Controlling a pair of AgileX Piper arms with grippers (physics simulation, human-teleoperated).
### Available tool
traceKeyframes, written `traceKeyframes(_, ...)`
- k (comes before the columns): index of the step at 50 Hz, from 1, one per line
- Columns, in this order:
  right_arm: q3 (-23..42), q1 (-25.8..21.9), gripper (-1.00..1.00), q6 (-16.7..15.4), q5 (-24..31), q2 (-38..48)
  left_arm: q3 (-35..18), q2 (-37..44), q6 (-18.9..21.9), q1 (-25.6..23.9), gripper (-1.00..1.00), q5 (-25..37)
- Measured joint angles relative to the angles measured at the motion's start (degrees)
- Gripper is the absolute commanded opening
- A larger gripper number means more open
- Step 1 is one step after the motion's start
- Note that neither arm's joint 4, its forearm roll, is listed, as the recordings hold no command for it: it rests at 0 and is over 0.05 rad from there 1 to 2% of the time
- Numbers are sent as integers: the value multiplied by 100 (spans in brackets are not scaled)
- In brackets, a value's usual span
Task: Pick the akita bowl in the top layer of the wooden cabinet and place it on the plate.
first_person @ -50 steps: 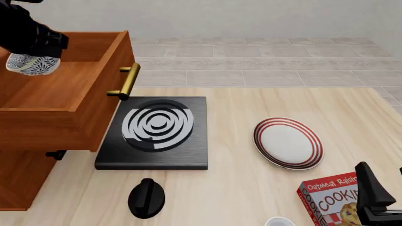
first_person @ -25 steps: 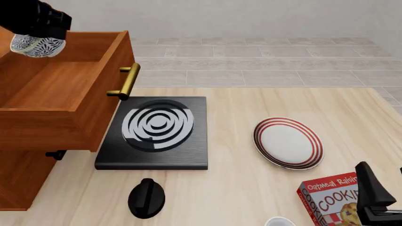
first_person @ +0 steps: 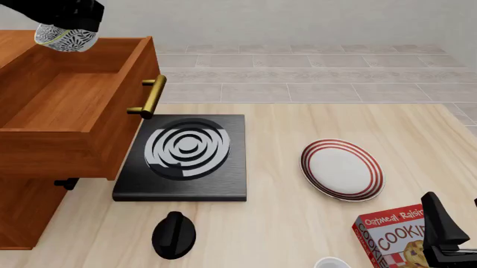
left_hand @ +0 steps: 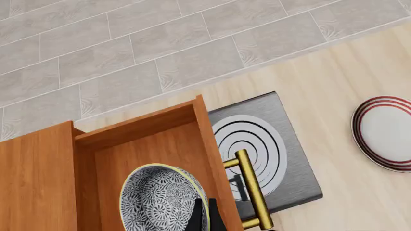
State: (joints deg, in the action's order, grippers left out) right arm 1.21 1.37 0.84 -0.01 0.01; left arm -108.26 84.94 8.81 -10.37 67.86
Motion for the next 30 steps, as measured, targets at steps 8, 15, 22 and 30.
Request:
traceKeyframes(8,-2,0,100,-2,-2,0,-188,123,36,-201,-100,12)
traceKeyframes(15,-2,2,100,-3,-3,0,-385,239,66,-360,-100,34)
traceKeyframes(22,-1,7,100,0,-1,0,-588,373,104,-520,-100,47)
traceKeyframes(30,2,15,100,8,2,0,-734,514,131,-754,-100,17)
